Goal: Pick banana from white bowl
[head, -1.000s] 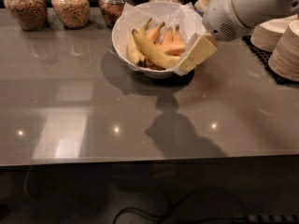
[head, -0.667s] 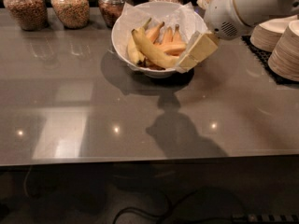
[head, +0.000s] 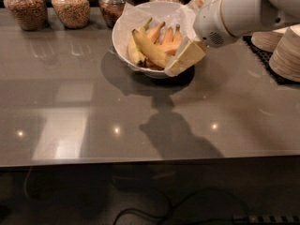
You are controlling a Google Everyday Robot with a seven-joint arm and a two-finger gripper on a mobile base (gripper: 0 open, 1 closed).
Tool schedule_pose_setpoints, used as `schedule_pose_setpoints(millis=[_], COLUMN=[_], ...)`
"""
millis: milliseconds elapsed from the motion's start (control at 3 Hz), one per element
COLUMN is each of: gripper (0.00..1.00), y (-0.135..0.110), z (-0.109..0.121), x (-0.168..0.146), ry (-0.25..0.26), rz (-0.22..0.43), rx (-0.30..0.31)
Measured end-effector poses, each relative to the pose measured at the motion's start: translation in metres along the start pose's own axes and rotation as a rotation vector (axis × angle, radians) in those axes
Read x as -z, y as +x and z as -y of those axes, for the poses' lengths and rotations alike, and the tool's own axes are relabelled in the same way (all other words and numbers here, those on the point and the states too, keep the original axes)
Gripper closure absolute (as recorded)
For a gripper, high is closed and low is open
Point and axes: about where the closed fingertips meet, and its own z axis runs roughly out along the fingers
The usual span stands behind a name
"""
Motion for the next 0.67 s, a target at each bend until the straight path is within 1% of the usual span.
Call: schedule_pose_setpoints(millis=[333, 667], gripper=[0.18, 0.33], y=[-0.004, -0.004], z=[-0.004, -0.006], x=[-0.025, -0.044], ry=[0.018, 0.019], rz=[0.050, 0.070], rx=[-0.021, -0.037])
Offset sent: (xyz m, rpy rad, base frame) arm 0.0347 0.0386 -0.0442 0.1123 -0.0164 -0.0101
